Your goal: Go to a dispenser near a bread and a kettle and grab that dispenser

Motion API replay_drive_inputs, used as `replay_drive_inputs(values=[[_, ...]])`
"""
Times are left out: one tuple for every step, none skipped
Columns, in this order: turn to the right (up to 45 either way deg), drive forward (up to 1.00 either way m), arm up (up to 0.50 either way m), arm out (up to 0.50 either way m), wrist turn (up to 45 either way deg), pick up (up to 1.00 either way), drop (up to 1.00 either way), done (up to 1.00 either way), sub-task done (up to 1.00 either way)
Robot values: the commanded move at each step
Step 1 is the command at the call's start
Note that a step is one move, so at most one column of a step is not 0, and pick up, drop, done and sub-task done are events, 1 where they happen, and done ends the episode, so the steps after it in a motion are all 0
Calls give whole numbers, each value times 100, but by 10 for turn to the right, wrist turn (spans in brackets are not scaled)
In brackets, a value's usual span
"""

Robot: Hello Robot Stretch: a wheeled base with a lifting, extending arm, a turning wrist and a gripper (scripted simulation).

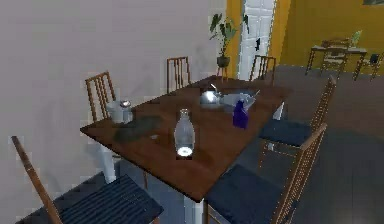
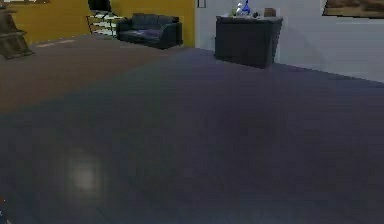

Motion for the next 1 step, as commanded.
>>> replay_drive_inputs(values=[[450,0,0,0,0,0,0,0,0]])
